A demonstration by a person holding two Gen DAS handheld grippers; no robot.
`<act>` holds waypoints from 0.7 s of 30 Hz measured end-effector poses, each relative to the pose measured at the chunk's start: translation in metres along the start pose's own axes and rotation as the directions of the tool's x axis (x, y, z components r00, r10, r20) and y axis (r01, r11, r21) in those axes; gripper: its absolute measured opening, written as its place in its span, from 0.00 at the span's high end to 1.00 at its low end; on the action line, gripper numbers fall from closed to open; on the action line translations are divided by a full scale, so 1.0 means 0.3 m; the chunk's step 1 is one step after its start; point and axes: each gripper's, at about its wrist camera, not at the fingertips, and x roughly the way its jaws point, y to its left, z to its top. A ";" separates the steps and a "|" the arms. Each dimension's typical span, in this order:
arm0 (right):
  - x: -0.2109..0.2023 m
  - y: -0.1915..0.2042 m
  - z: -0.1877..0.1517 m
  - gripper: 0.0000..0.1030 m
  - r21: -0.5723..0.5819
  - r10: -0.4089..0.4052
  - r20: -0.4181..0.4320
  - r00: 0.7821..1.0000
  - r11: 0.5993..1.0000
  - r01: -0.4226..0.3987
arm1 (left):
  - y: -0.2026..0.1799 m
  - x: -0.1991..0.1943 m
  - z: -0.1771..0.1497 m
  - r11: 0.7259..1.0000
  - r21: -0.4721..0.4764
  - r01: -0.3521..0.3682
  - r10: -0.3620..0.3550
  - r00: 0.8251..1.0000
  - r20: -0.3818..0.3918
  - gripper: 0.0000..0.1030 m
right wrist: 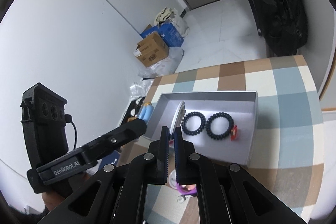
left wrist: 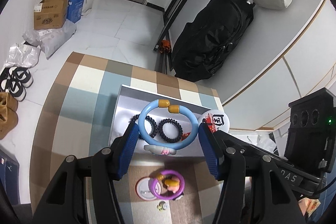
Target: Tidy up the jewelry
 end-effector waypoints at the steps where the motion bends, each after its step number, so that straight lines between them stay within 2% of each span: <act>1: 0.003 -0.008 0.006 0.96 0.006 0.002 0.000 1.000 1.000 -0.002 | -0.006 0.013 0.008 1.000 0.006 -0.006 0.006 1.000 -0.001 0.48; 11: 0.025 -0.102 0.056 0.96 0.083 0.004 0.005 1.000 0.997 -0.004 | 0.000 0.093 0.047 1.000 -0.017 -0.024 0.023 0.999 -0.035 0.48; 17: 0.049 -0.141 0.065 0.96 0.126 0.015 -0.016 1.000 0.992 -0.012 | -0.002 0.124 0.054 0.998 -0.023 -0.053 0.051 0.998 -0.045 0.48; 21: 0.063 -0.158 0.063 0.96 0.139 0.020 -0.026 0.999 0.990 -0.016 | -0.004 0.143 0.054 0.998 -0.028 -0.048 0.046 0.997 -0.062 0.48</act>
